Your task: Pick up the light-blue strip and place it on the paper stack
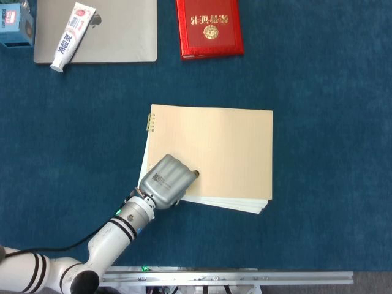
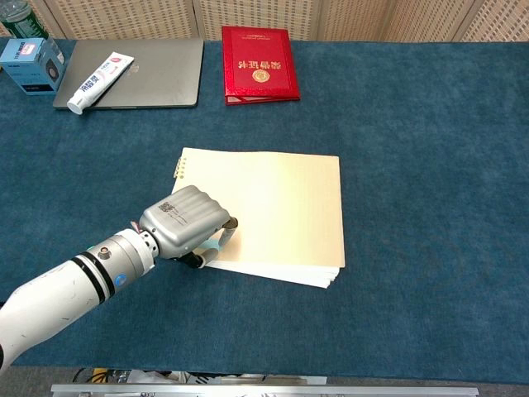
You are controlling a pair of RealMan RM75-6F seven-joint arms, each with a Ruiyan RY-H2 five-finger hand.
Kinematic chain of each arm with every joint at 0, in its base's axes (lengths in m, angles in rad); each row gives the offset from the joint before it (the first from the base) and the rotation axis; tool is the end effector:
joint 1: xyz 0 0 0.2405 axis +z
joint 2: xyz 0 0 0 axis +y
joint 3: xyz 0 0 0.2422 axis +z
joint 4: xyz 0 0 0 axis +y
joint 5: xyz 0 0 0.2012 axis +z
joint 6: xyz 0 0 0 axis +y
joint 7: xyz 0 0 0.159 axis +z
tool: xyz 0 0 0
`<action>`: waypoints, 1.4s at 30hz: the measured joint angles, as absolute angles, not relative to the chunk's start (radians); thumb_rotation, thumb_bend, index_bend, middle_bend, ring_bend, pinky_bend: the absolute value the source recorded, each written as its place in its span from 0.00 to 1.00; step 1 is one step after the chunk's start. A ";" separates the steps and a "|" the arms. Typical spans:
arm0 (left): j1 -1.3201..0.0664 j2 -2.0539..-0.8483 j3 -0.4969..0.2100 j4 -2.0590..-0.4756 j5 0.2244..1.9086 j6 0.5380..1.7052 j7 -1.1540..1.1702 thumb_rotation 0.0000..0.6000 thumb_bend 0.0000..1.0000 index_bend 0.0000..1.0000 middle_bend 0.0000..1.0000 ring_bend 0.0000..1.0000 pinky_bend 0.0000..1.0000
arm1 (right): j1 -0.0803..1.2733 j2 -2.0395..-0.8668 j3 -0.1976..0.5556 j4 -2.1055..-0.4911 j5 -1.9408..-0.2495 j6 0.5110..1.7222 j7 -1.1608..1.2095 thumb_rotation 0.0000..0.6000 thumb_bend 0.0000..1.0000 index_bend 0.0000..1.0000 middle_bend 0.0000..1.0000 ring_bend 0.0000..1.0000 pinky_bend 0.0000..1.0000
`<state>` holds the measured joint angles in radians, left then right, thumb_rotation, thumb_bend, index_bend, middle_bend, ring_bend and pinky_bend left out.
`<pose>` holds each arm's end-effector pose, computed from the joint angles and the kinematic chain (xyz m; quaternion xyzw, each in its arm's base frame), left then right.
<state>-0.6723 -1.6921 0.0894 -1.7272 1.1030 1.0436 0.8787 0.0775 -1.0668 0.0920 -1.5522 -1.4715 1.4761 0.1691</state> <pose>-0.1134 0.2136 -0.0859 -0.8692 -0.2700 -0.2557 0.3259 -0.3115 -0.2014 0.1914 0.5617 -0.4010 0.4138 0.5937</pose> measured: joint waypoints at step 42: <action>-0.678 -1.680 0.089 -1.722 1.061 1.052 0.911 1.00 0.40 0.48 1.00 1.00 1.00 | 0.075 -1.072 0.093 -1.541 -1.473 1.476 0.185 1.00 0.26 0.34 0.38 0.42 0.33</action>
